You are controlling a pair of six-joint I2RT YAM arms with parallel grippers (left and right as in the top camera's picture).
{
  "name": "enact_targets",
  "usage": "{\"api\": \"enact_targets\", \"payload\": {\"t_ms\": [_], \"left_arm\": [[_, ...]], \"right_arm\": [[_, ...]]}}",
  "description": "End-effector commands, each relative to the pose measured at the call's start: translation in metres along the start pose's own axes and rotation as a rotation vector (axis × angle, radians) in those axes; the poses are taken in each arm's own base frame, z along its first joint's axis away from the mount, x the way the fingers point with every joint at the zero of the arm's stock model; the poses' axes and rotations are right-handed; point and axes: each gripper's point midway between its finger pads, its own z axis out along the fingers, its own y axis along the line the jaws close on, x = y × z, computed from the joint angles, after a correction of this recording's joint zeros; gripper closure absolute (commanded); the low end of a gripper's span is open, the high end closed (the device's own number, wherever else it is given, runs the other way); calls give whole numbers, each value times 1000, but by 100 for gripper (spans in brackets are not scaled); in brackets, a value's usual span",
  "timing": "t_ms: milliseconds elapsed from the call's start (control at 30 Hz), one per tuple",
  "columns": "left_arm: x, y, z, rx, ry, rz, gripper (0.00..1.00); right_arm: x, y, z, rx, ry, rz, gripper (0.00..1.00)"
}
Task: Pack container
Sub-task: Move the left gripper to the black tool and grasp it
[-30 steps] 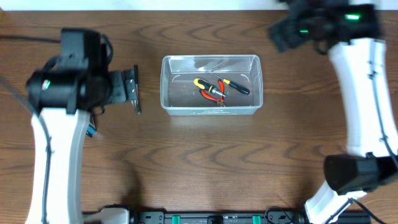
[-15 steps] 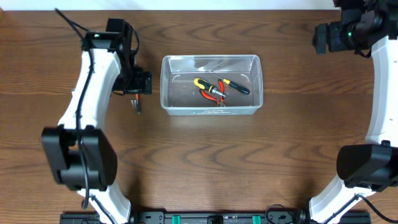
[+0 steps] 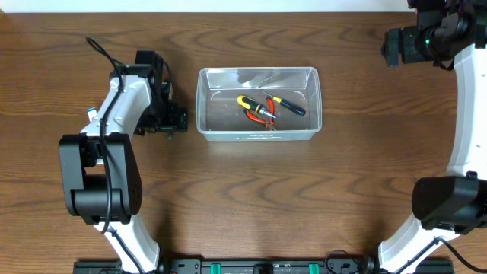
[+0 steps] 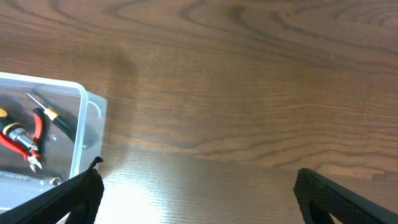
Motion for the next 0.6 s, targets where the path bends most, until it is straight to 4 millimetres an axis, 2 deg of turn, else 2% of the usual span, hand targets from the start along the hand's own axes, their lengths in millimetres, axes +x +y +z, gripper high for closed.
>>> {"api": "enact_targets", "payload": {"t_ms": [0, 133, 567], "left_arm": [[9, -2, 16, 17, 24, 17, 2], [9, -2, 23, 17, 13, 17, 2], [-4, -2, 23, 19, -41, 17, 2]], "right_arm": [[0, 1, -2, -10, -5, 17, 1], [2, 2, -2, -11, 4, 18, 1], [7, 3, -2, -16, 24, 20, 1]]}}
